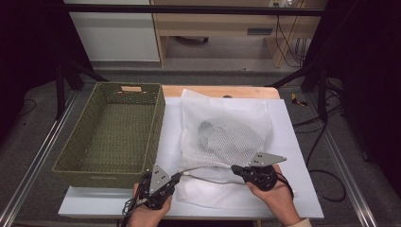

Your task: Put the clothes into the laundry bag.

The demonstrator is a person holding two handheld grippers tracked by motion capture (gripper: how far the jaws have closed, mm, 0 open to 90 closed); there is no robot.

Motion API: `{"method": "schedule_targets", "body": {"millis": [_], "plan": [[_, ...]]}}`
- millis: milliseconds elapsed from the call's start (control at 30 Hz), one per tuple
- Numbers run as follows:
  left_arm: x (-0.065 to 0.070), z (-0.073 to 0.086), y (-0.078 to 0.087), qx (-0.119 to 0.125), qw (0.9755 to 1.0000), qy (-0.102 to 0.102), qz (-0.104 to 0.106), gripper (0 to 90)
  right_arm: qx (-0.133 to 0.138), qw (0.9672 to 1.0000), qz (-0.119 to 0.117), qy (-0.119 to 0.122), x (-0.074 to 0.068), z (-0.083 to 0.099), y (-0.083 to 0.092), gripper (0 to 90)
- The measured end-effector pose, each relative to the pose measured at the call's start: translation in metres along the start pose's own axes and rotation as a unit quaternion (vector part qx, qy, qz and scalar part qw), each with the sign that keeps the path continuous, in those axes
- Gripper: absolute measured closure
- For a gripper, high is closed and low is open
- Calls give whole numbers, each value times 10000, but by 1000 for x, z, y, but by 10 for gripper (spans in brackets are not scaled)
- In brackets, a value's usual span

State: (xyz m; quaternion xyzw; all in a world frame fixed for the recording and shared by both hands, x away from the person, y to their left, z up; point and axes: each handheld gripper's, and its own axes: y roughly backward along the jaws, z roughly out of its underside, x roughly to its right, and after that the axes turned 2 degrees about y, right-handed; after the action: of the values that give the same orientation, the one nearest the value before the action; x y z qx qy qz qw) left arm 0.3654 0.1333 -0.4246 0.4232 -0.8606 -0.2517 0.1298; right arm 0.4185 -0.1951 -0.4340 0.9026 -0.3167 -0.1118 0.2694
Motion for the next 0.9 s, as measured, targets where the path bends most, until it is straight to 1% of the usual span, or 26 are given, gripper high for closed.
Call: {"method": "schedule_targets", "body": {"millis": [33,133,200,300,367,467,533,600,667,700,733,833,900], "plan": [[0,1,0,11,10000,20,-21,888,5,10000,-7,-12,0,0,0,894],[0,5,-1,-72,9999,12,-70,839,4,10000,-3,-9,1,0,1,894],[1,8,-4,-105,9998,62,-140,785,15,10000,-3,-21,0,0,1,893],[2,15,-12,-233,9993,114,-276,665,-1,10000,-6,-21,1,0,1,893],[2,19,-18,-327,9989,166,-287,602,-12,10000,-11,-11,1,0,1,893],[2,24,-28,-490,9981,201,-316,540,-14,10000,-15,-9,1,1,1,893],[1,26,-34,-589,9976,186,-317,523,-14,10000,-20,-7,1,1,1,893],[0,28,-38,-616,9974,258,-277,535,-13,10000,-21,-7,1,1,1,893],[-2,28,-41,-653,9973,277,-182,611,-21,10000,-31,-7,1,1,1,893],[-2,28,-42,-681,9972,243,-166,636,-24,10000,-30,-5,1,1,1,893],[-3,28,-43,-702,9972,216,-133,685,-37,10000,-31,-10,0,1,1,893],[-5,28,-42,-663,9974,274,-56,819,-58,10000,-50,7,-1,1,0,893],[-6,28,-39,-655,9974,299,-32,852,-62,10000,-65,13,-2,1,-1,893]]}}
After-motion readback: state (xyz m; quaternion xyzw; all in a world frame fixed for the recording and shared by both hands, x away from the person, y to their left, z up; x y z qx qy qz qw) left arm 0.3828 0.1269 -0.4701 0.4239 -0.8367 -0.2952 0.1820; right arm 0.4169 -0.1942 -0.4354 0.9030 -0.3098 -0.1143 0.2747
